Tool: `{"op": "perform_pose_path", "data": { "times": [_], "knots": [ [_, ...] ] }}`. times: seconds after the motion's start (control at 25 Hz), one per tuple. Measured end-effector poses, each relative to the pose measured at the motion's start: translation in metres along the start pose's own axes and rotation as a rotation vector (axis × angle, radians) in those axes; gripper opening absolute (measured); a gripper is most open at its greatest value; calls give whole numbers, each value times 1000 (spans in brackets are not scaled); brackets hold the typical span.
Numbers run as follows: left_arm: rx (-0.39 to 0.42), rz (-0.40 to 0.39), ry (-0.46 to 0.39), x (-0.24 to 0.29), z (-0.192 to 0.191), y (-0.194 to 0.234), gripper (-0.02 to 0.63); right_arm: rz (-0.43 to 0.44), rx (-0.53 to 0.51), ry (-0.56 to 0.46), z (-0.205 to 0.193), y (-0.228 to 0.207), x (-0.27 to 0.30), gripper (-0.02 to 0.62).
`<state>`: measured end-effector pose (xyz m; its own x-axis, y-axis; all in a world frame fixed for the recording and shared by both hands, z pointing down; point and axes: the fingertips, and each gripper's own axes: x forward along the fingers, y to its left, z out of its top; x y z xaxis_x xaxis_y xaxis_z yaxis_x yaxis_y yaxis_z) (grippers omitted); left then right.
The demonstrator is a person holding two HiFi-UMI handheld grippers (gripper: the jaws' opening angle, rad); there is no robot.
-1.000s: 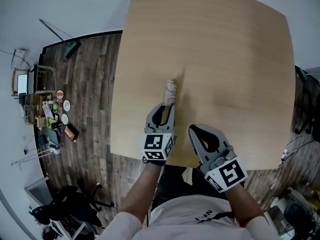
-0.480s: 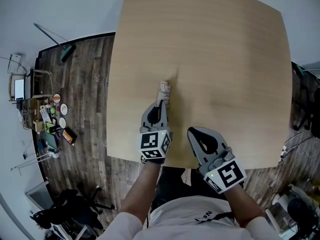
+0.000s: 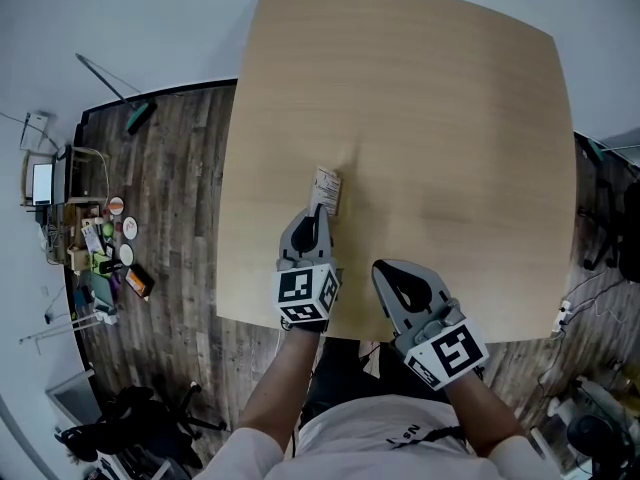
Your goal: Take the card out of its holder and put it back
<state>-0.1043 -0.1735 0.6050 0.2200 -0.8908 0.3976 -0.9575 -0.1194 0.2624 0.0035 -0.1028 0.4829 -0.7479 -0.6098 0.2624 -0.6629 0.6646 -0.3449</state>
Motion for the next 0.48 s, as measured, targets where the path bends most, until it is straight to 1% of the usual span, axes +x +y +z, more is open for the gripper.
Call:
{"op": "perform_pose_path", "data": {
  "times": [0.2,0.32,0.48],
  "knots": [
    [8,8,-25,-8,22,-5,26,1,-12,-32,13,3,-5,12],
    [3,-1,-47,-19,44,-10,26,-2,-14,-57,26,9,-8,12],
    [18,-16,-69,-40,76,-25,26,-7,-24,-94,48,16,-14,12]
  ]
}}
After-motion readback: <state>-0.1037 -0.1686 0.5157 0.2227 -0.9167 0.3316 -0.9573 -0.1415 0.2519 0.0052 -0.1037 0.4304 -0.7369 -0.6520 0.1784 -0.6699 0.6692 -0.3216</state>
